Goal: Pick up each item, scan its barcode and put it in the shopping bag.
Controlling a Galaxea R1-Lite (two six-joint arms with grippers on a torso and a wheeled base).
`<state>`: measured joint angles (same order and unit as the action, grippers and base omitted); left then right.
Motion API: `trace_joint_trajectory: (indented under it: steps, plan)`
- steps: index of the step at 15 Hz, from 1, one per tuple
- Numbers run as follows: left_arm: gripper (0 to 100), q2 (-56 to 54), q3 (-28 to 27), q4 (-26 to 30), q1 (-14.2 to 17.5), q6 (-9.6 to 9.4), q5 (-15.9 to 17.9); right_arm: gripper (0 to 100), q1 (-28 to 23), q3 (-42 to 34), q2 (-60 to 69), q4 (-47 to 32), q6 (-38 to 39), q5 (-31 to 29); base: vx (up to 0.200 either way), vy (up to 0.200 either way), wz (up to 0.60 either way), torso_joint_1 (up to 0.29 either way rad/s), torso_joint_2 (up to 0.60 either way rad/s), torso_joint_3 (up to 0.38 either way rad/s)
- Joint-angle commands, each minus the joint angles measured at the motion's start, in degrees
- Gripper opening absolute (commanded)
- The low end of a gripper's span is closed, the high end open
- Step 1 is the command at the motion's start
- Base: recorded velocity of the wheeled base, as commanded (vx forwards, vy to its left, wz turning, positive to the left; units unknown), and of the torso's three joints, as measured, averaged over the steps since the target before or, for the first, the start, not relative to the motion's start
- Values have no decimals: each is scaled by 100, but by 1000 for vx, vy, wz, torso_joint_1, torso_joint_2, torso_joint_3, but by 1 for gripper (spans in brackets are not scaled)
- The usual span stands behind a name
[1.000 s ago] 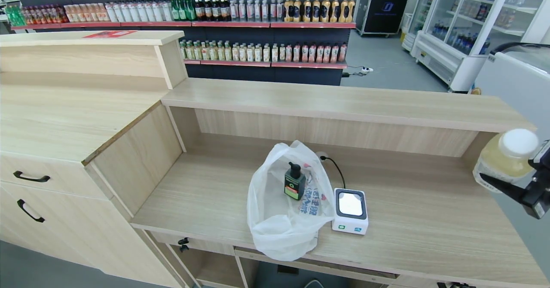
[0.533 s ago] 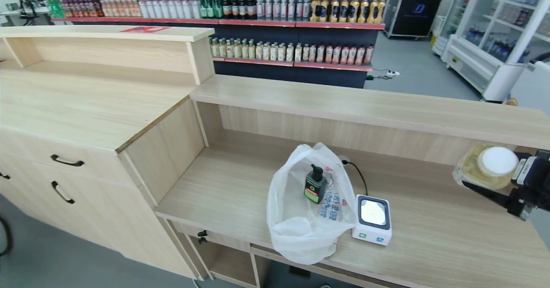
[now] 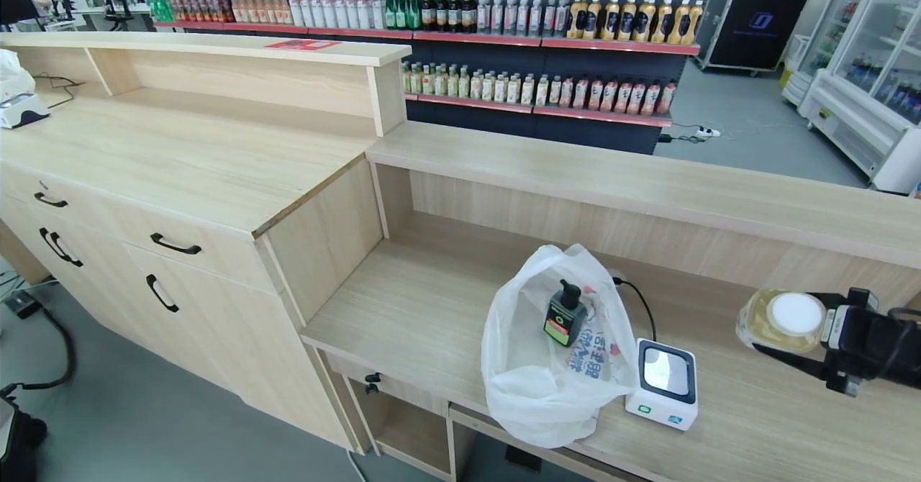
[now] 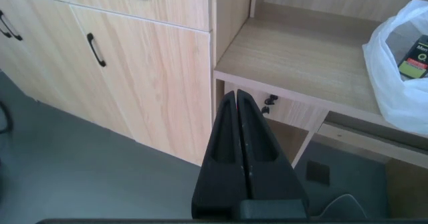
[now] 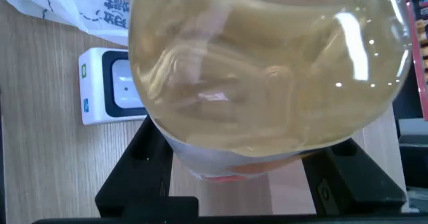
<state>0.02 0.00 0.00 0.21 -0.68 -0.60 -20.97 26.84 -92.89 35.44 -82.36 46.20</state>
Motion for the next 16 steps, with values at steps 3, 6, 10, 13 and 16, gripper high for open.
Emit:
trace_joint_trajectory:
  steps: [3,6,10,13,16]
  plan:
    - [0,-2,0,0,6,-2,-2,0,31,137,-730,68,-245,143,0,0,0,0,0,0]
    - [0,-2,0,0,6,-2,-2,0,128,234,-1047,227,-237,460,0,0,0,0,0,0]
    - [0,-2,0,0,6,-2,-2,0,207,427,-1398,429,-254,513,0,0,0,0,0,0]
    - [0,-2,0,0,6,-2,-2,0,383,524,-1671,622,-325,521,0,0,0,0,0,0]
    - [0,-2,0,0,6,-2,-2,0,541,655,-1873,772,-325,548,0,0,0,0,0,0]
